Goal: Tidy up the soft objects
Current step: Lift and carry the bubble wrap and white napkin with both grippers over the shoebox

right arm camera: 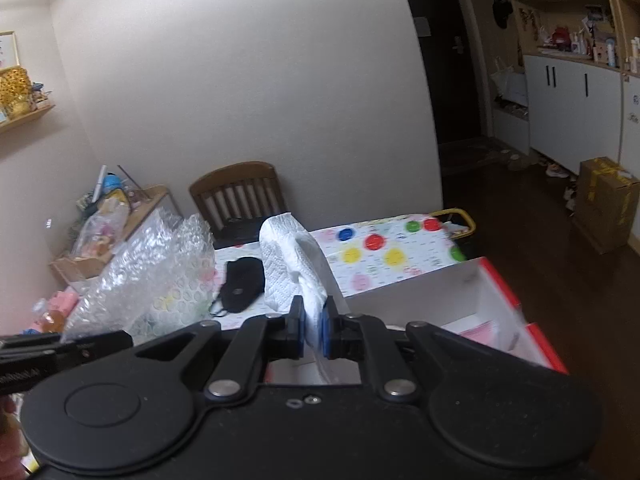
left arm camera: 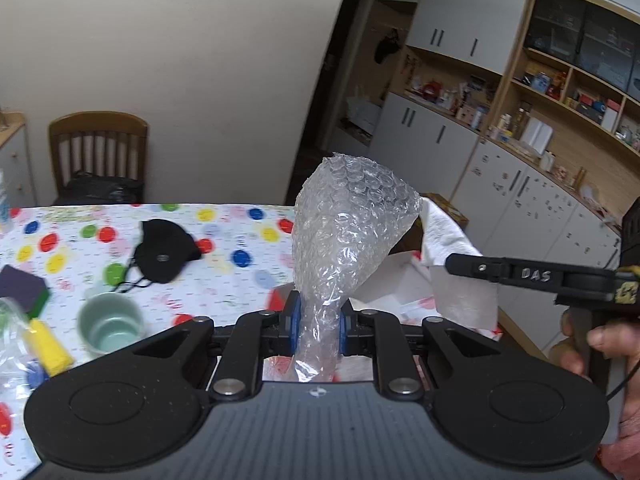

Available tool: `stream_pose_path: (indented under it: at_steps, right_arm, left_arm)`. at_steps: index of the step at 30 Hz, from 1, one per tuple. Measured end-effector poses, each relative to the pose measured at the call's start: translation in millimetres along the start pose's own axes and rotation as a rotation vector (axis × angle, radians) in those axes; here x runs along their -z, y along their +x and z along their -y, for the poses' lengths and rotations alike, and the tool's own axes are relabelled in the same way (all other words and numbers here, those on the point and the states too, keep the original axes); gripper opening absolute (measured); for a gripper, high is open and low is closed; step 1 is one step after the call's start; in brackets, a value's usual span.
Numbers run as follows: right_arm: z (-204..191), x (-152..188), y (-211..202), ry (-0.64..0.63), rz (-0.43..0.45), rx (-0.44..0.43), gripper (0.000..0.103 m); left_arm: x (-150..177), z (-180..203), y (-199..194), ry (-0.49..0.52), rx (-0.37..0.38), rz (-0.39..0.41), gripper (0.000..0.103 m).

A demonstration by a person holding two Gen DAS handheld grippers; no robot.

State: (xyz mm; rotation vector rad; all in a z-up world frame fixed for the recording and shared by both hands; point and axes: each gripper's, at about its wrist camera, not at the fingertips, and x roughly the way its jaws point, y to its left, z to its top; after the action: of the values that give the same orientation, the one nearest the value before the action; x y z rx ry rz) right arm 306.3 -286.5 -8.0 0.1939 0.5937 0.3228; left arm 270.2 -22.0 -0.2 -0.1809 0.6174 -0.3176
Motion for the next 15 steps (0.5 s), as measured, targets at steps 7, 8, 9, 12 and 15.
stream_pose_path:
  at_steps: [7, 8, 9, 12, 15]
  right_arm:
    - [39.0, 0.2, 5.9, 0.002, -0.015, 0.047, 0.007]
    - [43.5, -0.1, 7.9, 0.001, -0.019, 0.054, 0.007]
    - [47.9, -0.3, 10.0, -0.002, -0.023, 0.061, 0.007]
    - [62.2, -1.8, 16.8, -0.01, -0.035, 0.08, 0.007]
    - [72.5, -0.7, 25.4, -0.018, -0.051, 0.102, 0.007]
  left_arm:
    - [-3.7, 38.8, 34.8, 0.029, 0.05, -0.043, 0.017]
    - [-2.8, 43.0, 39.7, 0.031, 0.055, -0.051, 0.017]
    - [-1.9, 47.6, 45.3, 0.032, 0.059, -0.06, 0.017]
    - [0.6, 58.8, 61.9, 0.033, 0.067, -0.093, 0.017]
    - [5.4, 67.3, 79.9, 0.041, 0.078, -0.138, 0.017]
